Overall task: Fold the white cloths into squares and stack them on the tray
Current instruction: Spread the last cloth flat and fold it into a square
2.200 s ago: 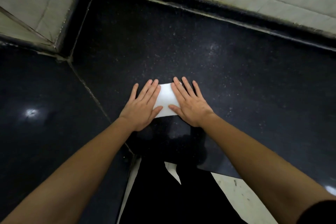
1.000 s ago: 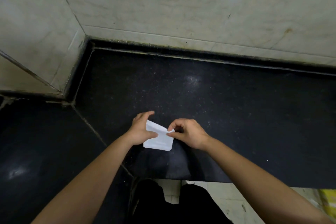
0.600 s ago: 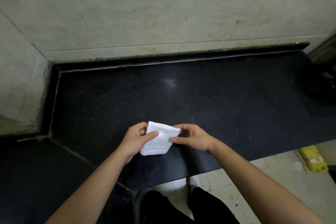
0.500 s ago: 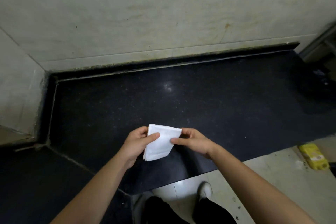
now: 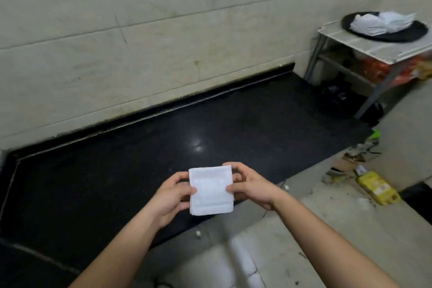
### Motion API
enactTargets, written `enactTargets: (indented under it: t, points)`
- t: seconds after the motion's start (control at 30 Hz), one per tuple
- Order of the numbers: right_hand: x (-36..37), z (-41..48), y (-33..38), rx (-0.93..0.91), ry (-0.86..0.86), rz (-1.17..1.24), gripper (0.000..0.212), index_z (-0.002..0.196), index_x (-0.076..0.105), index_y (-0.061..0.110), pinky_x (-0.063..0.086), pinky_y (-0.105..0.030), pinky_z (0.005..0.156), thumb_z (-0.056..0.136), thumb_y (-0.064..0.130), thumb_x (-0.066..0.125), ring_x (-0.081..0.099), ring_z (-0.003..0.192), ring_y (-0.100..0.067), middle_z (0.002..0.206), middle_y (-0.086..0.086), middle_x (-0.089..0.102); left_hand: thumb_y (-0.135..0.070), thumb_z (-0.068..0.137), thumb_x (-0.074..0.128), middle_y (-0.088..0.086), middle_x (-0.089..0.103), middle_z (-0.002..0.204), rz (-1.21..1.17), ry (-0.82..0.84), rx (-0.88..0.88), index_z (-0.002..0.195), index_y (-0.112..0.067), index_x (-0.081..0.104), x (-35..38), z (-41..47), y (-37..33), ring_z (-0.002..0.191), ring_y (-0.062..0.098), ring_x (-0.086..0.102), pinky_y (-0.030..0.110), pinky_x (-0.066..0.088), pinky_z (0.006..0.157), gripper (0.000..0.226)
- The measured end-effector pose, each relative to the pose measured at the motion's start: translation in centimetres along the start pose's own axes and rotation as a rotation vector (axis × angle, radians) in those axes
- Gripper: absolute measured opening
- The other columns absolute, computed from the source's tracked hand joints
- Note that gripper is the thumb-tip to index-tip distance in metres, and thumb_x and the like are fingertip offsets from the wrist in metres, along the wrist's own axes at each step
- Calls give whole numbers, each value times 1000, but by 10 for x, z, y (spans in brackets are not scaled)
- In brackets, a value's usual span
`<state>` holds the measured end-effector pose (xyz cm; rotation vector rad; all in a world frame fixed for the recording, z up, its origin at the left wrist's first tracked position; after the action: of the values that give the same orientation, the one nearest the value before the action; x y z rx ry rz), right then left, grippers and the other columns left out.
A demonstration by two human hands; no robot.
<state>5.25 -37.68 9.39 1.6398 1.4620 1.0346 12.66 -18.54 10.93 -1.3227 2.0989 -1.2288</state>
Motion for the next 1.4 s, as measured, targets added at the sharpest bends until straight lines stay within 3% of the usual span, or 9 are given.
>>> enactTargets:
  t: [0.13,0.23,0.3,0.47,0.77,0.97,1.13,1.27,1.4]
  points:
    - [-101,-79,-4,-36,-95,-17,58,131,52,28,57,-43,78,82,-2,64,65,96,-21,104,-10,63,11,85,59,19,71,109,60,101,32,119,-6,58,124,2,-1,91,29,70,45,60,74,38]
    - [-173,-136,-3,-65,-199,21,61,130,54,28,57,-51,85,74,6,68,67,106,-27,115,-15,64,11,84,62,23,69,110,79,176,29,119,-6,59,211,4,-5,86,30,69,33,54,54,39]
    - [-210,-162,-1,-88,-254,55,61,129,55,26,59,-43,78,72,10,70,68,108,-27,122,-17,64,11,84,63,24,69,106,78,205,36,119,-6,60,256,8,-9,82,29,69,28,50,48,40]
    - [-300,-207,2,-138,-381,90,53,129,57,25,59,-39,77,82,5,71,69,105,-24,119,-15,67,8,84,66,13,74,98,126,267,99,120,-12,61,356,32,-24,87,28,72,35,56,60,41]
    - [-484,-220,29,-170,-555,75,45,124,57,25,50,-35,69,91,-5,62,67,87,-19,111,-15,67,6,85,66,9,73,91,154,382,182,120,-13,61,530,137,-69,80,21,69,29,52,54,41]
    - [-629,-208,90,-176,-626,1,44,124,56,30,59,-39,73,92,0,64,71,93,-19,117,-11,65,2,85,69,15,72,100,130,432,200,121,-16,62,652,227,-134,88,25,71,29,54,56,41]
    - [-727,-196,160,-241,-651,-11,44,128,55,21,53,-20,57,94,-7,58,69,76,-6,110,-10,65,4,86,67,8,72,89,132,429,255,116,-15,62,734,280,-210,76,17,71,26,53,52,36]
    - [-791,-179,194,-308,-629,24,45,126,58,19,55,-22,58,93,-12,54,71,80,-8,103,-5,71,8,86,65,7,69,87,118,380,266,113,-13,63,781,316,-249,67,14,69,26,53,51,34]
    - [-856,-142,218,-327,-570,2,51,137,55,17,58,-38,83,93,-9,56,69,106,-21,121,-6,71,8,86,65,3,67,78,119,294,312,113,-11,62,814,355,-282,60,12,65,22,46,43,33]
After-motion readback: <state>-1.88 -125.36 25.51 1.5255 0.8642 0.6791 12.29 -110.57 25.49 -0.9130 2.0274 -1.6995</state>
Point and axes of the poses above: each hand's wrist, its own z-axis towards the middle knuckle, its own x-axis out of the palm, y = z × x, the point moved 7 cm from there along z, towards the middle knuckle
